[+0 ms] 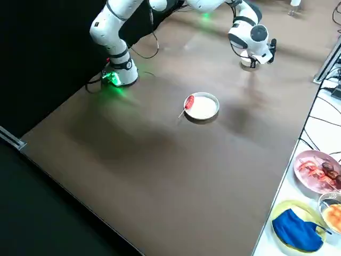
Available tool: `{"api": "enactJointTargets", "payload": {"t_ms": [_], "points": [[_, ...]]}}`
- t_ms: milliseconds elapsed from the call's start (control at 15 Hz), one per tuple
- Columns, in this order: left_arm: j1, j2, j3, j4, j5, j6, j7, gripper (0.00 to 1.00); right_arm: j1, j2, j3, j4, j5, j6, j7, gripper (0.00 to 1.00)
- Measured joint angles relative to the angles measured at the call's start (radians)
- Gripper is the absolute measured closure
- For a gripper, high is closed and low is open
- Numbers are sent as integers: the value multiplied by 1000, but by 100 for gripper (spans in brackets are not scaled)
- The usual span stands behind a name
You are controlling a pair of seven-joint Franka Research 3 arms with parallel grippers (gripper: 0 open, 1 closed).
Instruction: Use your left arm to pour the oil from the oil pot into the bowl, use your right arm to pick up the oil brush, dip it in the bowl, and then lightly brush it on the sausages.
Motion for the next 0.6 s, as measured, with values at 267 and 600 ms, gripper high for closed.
{"api": "enactJointTargets", "payload": {"t_ms": [267, 600], "points": [[38, -31, 8, 5, 59, 0, -2, 1, 0, 0, 4, 11, 21, -6, 0, 93], [39, -141, 4, 9, 178, 0, -98, 1, -1, -2, 5, 15, 46, -16, 15, 96]]}}
